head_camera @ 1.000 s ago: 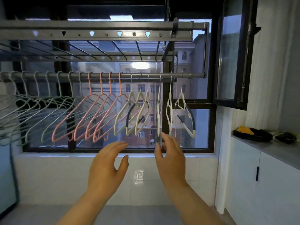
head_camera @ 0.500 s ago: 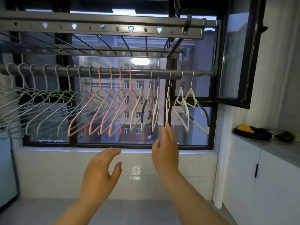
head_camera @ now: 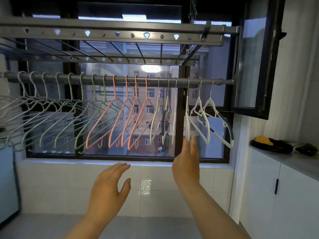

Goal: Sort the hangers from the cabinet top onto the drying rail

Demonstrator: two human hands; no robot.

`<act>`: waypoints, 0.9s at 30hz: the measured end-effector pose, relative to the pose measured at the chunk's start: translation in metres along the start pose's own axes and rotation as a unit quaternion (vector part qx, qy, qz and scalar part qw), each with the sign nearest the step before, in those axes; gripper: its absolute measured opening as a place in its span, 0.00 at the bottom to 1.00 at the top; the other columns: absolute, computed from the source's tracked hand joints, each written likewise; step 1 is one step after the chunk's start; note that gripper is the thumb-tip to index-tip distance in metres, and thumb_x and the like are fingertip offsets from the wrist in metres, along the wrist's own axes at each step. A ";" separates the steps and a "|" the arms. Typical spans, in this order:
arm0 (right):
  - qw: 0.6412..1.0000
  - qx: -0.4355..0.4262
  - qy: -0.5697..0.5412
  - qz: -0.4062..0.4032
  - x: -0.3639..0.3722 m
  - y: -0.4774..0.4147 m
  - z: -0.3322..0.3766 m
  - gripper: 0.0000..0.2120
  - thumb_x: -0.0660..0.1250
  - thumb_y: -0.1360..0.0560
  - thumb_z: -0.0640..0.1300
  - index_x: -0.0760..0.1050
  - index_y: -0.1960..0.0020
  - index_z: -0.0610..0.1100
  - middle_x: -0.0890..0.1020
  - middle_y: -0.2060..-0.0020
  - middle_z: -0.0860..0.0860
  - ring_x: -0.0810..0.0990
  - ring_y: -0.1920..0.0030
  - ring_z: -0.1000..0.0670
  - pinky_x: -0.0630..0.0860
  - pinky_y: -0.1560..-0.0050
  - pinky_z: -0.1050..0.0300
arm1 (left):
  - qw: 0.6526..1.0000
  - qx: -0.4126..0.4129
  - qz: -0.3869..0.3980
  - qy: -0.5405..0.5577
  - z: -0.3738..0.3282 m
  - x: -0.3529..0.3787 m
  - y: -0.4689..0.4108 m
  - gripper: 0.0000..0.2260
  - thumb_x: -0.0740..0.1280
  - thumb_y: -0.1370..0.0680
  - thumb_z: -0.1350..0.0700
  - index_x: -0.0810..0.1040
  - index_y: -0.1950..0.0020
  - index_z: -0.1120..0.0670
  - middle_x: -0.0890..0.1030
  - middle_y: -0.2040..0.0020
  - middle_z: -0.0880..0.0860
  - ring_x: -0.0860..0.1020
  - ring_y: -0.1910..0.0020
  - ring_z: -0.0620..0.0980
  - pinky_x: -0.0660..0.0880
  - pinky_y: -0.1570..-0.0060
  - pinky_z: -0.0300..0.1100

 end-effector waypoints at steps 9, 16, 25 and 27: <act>0.999 -0.026 0.013 0.023 0.008 -0.001 0.001 0.30 0.55 0.22 0.34 0.46 0.25 0.44 0.45 0.24 0.51 0.44 0.24 0.50 0.47 0.28 0.61 | 1.000 -0.013 0.004 0.000 -0.001 0.009 -0.004 0.20 0.67 0.26 0.56 0.71 0.34 0.50 0.73 0.34 0.51 0.70 0.34 0.51 0.63 0.33 0.44; 0.999 -0.047 0.014 0.025 0.014 0.001 0.009 0.31 0.56 0.23 0.34 0.47 0.25 0.45 0.44 0.24 0.51 0.44 0.24 0.48 0.51 0.27 0.57 | 1.000 -0.012 -0.001 0.001 0.003 0.007 -0.005 0.20 0.67 0.26 0.56 0.72 0.35 0.51 0.74 0.34 0.52 0.71 0.34 0.52 0.64 0.34 0.45; 0.996 -0.093 0.008 -0.007 0.002 0.022 0.024 0.29 0.55 0.23 0.33 0.52 0.25 0.48 0.45 0.24 0.50 0.44 0.24 0.48 0.51 0.28 0.58 | 1.000 -0.009 -0.014 -0.003 0.009 -0.015 0.004 0.20 0.67 0.26 0.57 0.72 0.35 0.52 0.75 0.35 0.52 0.72 0.35 0.52 0.65 0.34 0.45; 0.995 -0.098 -0.006 -0.028 -0.008 0.031 0.030 0.27 0.56 0.23 0.34 0.56 0.26 0.47 0.49 0.24 0.50 0.47 0.24 0.48 0.52 0.30 0.61 | 0.999 -0.011 -0.031 0.003 0.010 -0.026 0.007 0.19 0.68 0.27 0.57 0.73 0.36 0.53 0.75 0.35 0.53 0.72 0.35 0.53 0.66 0.35 0.47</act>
Point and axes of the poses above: each hand's wrist, its own y-axis away from the middle knuckle, its own x-axis out of the palm, z = x × y, the point moved 4 cm from there along -y, towards the middle knuckle
